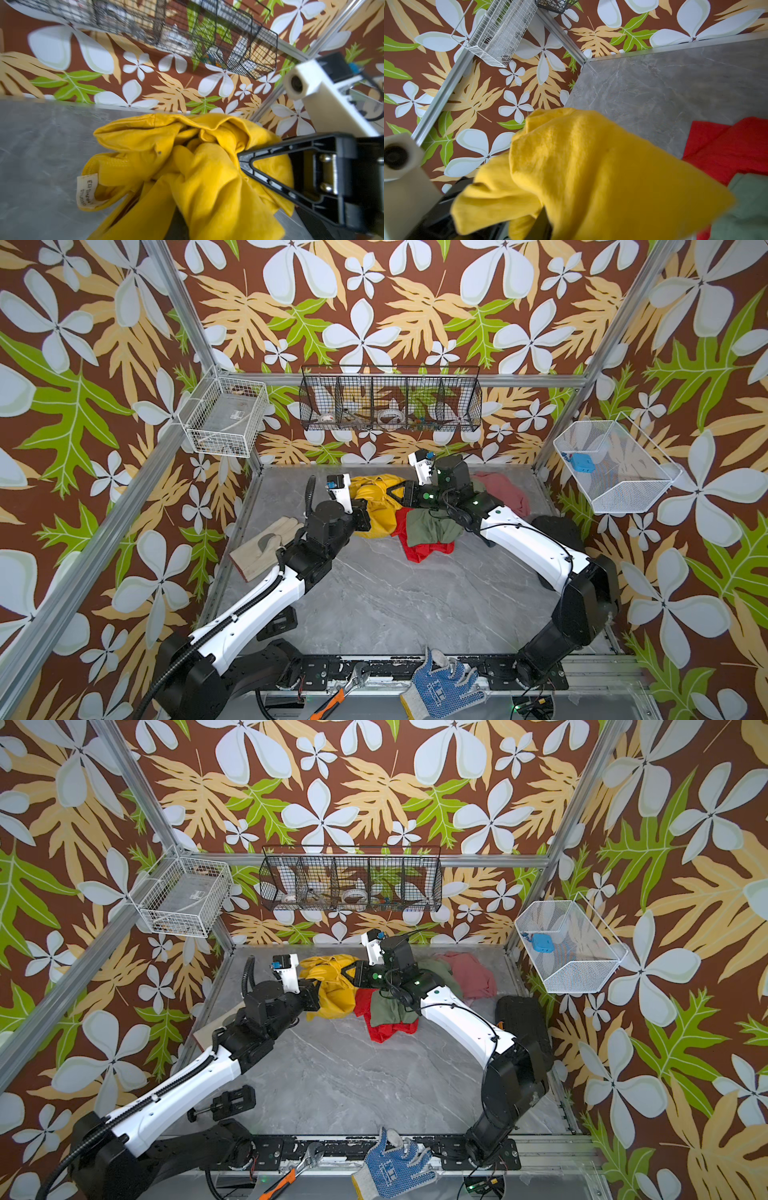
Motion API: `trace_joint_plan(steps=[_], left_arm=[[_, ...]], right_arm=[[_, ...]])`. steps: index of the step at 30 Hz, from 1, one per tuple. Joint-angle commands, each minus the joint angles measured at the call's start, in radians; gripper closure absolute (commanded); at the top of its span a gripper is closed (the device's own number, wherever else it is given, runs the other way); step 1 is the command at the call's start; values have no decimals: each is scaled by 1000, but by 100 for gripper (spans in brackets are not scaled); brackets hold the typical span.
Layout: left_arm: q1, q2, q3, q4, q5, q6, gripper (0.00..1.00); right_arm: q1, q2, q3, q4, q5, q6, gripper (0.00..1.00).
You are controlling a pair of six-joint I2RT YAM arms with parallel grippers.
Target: Pick out a specific cloth from the pile
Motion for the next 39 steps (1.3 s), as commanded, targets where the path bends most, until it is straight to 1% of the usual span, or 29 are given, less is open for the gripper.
trace_joint_plan(steps=[1, 2, 3, 4, 5, 6, 8, 11, 16, 19, 24, 30, 34, 39], left_arm=[[28, -36, 44, -63, -87, 35, 100], [43, -42, 62, -99, -97, 41, 100], [55, -42, 78, -128, -105, 44, 100], [71, -44, 93, -158, -107, 46, 100], [86, -46, 107, -183, -107, 46, 100], [98, -48, 116, -198, -106, 46, 100], [126, -52, 130, -224, -92, 46, 100], [162, -43, 152, -270, -74, 49, 100], [199, -31, 182, -281, -25, 66, 100], [218, -10, 217, -284, 5, 79, 100], [240, 32, 284, -293, -10, 152, 100], [295, 78, 360, -321, -28, 241, 100], [301, 105, 339, -326, 23, 225, 100], [301, 123, 237, -289, 68, 185, 100]], right_arm=[[17, 51, 59, -33, -22, -12, 59], [28, 75, 87, -54, -26, -25, 54], [36, 97, 117, -77, -25, -38, 46], [43, 124, 153, -110, -22, -56, 31], [45, 145, 184, -146, -10, -70, 22], [45, 158, 199, -169, 3, -77, 17], [43, 166, 214, -206, 58, -96, 0], [23, 146, 191, -234, 125, -99, 0], [-12, 76, 110, -204, 169, -102, 0], [-16, 54, 95, -214, 179, -120, 0], [-16, 32, 75, -226, 195, -133, 0], [-16, 4, 57, -238, 227, -146, 0], [-16, -10, 42, -239, 240, -149, 0], [-16, -19, 33, -247, 241, -149, 1]])
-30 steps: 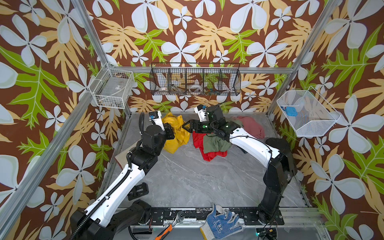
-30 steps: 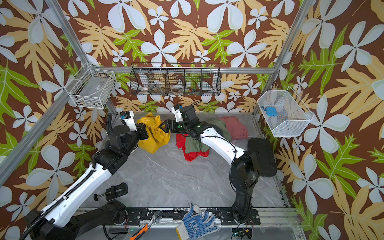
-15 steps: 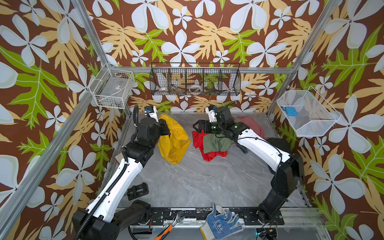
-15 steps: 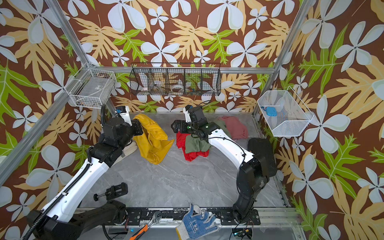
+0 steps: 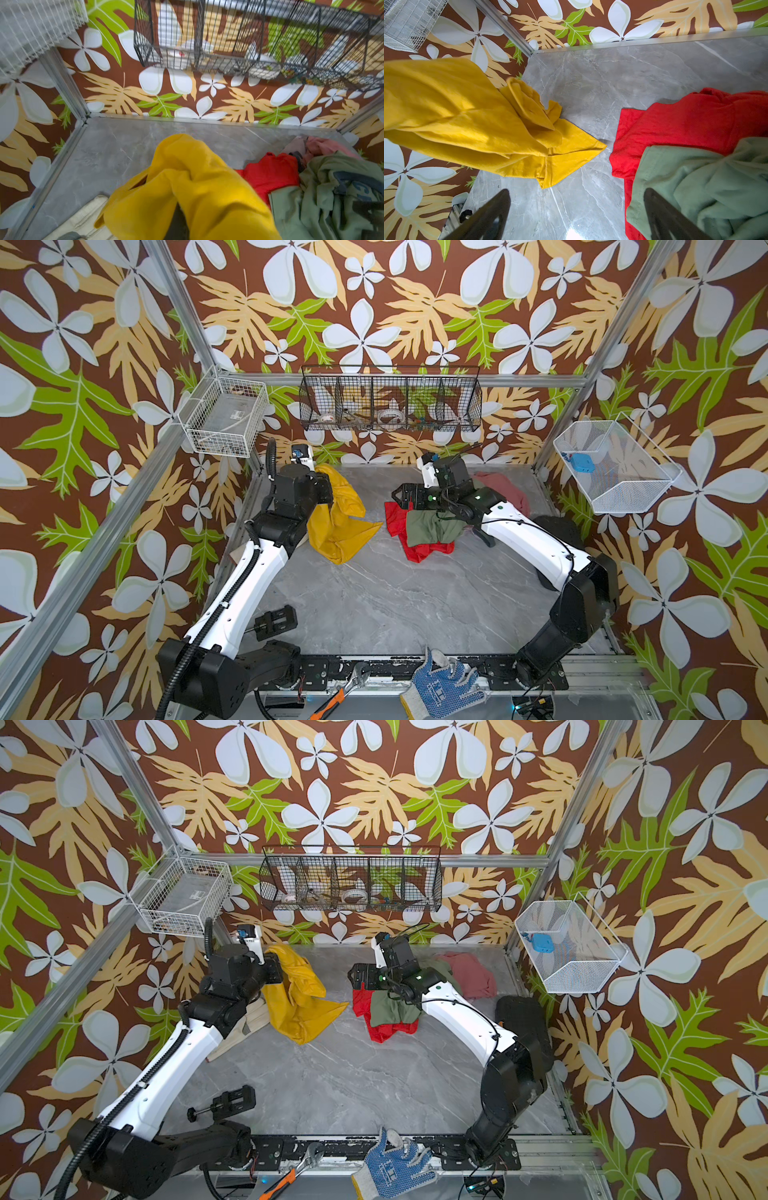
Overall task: Pick out a specific cloth from the pile
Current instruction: 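Carry the yellow cloth with the left gripper toward the glove and lower it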
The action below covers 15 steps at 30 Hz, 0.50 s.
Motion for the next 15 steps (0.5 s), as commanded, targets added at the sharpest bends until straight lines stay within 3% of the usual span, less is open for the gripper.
trace_joint_plan(steps=[1, 9, 15], left_arm=[[2, 8, -50, 40, 36, -28, 100], [-9, 72, -133, 40, 87, -71, 100], [-78, 184, -103, -12, -5, -86, 100]], right_arm=[[-1, -11, -3, -8, 20, -13, 1], [0, -8, -3, -8, 18, -7, 2], [1, -4, 0, -8, 10, 2, 3]])
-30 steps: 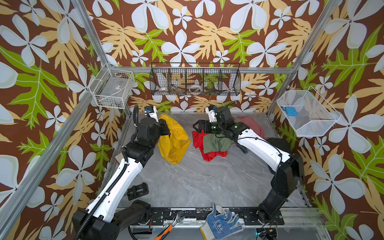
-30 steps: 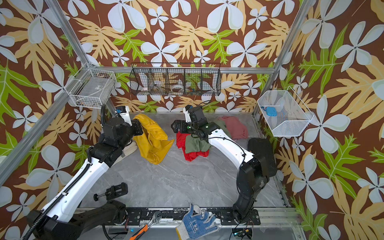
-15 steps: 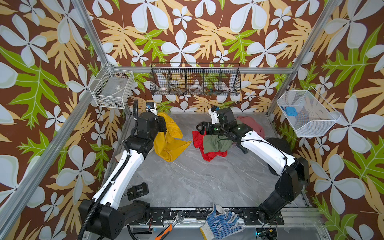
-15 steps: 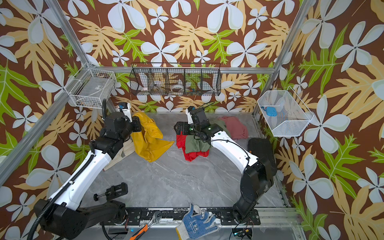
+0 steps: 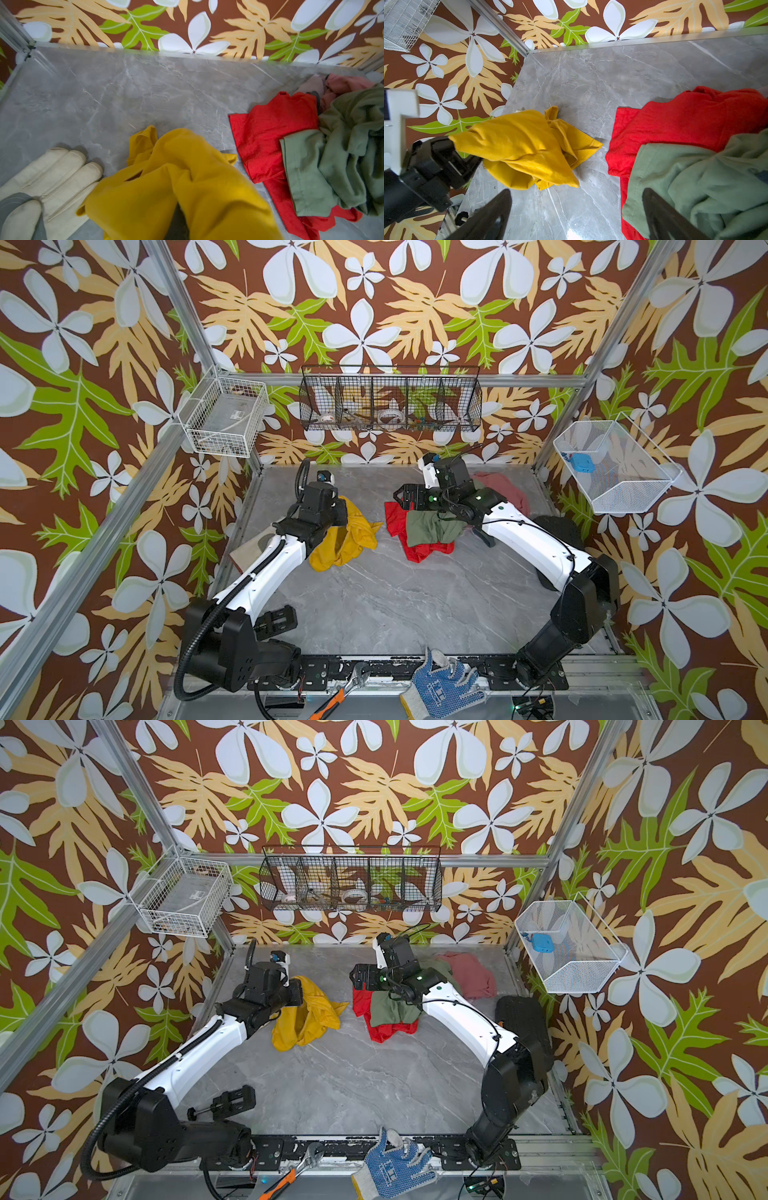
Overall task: Pick out a specific cloth from the pile
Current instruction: 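Carry the yellow cloth with the left gripper toward the glove and lower it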
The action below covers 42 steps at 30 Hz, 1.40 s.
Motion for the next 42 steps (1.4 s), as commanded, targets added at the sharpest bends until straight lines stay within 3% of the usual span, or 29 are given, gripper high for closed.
trace_joint_plan(steps=[1, 11, 17, 24, 30, 39, 42], left_arm=[[-10, 49, 18, -19, -44, -46, 100], [-15, 167, -9, 9, 80, -172, 100], [-33, 222, -21, 22, 101, -226, 98], [-48, 255, -65, 66, 139, -278, 72], [-58, 286, -127, 99, 160, -319, 59], [-61, 196, -114, 24, 94, -216, 34], [-75, 170, -91, -9, 72, -147, 19]], right_arm=[[1, -2, 3, 1, -4, 5, 3], [0, -14, -19, 2, 9, 15, 3], [0, -15, -20, 1, 11, 17, 3], [1, -22, -34, 0, 21, 14, 3], [0, -26, -36, -4, 32, 5, 3], [0, -28, -32, -28, 49, -18, 3], [-1, -26, -33, -33, 51, -24, 3]])
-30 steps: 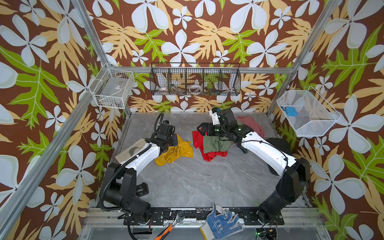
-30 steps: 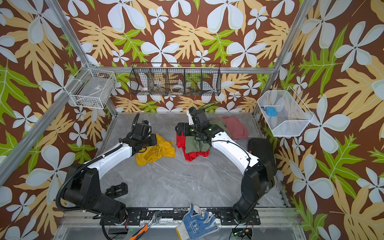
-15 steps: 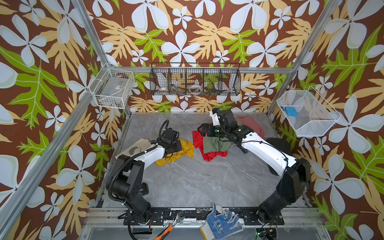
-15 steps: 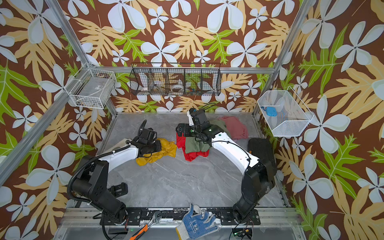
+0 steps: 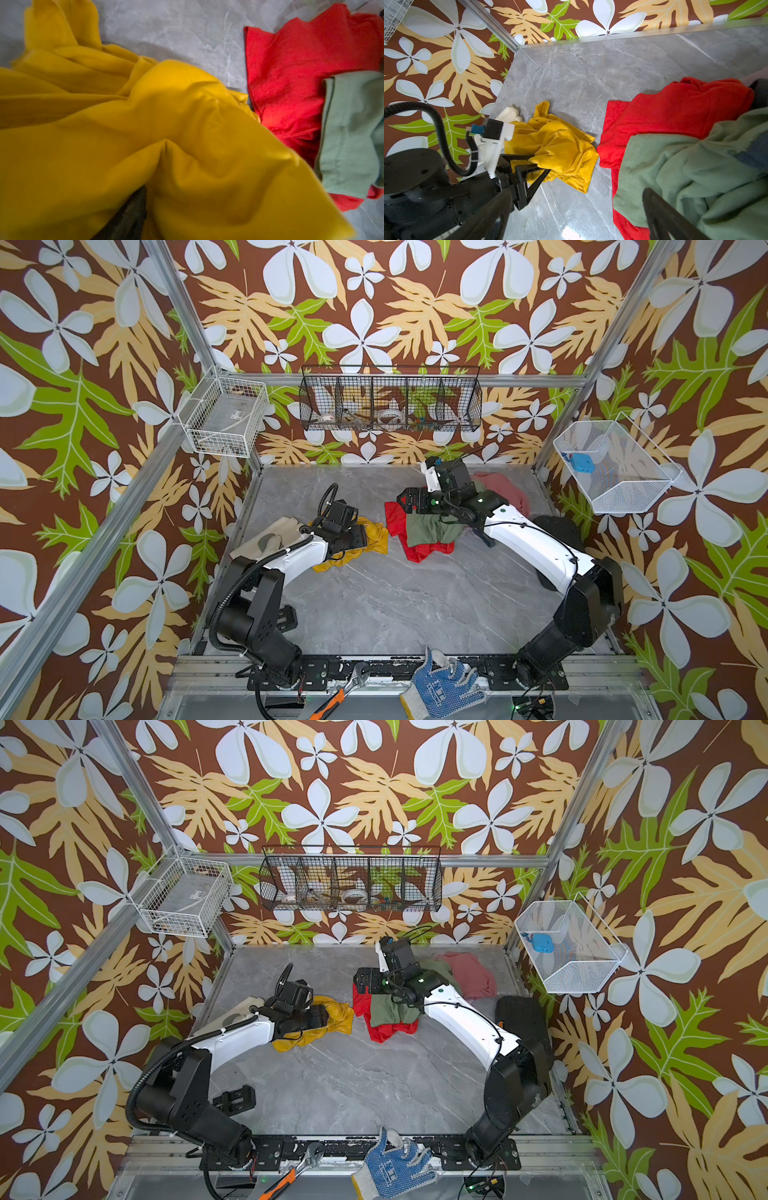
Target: Pick out a specific cloth from the pile
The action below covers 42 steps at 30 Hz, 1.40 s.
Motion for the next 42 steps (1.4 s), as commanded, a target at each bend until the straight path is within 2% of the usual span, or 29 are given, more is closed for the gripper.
trace_joint_plan(steps=[1, 4, 8, 13, 20, 26, 28, 29, 33, 38, 39, 42], left_arm=[[-15, -19, 24, -49, -45, 104, 18], [-34, -11, 43, -60, -68, 178, 9], [-47, 40, 76, -57, -68, 245, 8], [-61, 173, 152, -67, -58, 267, 7], [-130, 373, 289, -178, -151, 309, 4], [-130, 461, 272, -234, -206, 296, 6], [-130, 475, 251, -236, -222, 289, 11], [-129, 479, 242, -235, -225, 287, 17], [-126, 458, 208, -210, -207, 279, 57], [-78, 416, 193, -170, -120, 257, 96], [-58, 398, 190, -159, -100, 242, 100], [-5, 340, 191, -146, -87, 217, 100]], right_arm=[[-1, -3, 3, -8, 16, -22, 2], [-2, -1, 8, -15, 22, -31, 2], [-2, -1, 17, -30, 36, -45, 2], [-2, -1, 21, -44, 47, -53, 1], [-2, -8, 25, -70, 69, -64, 1], [-3, -18, 18, -76, 81, -77, 0], [-3, -17, 20, -79, 81, -79, 0], [-3, -17, 22, -81, 82, -80, 0], [-3, -15, 24, -83, 84, -83, 0], [-3, -19, 18, -85, 87, -87, 0], [-3, -21, 18, -87, 90, -87, 0], [-3, -33, 7, -91, 103, -89, 0]])
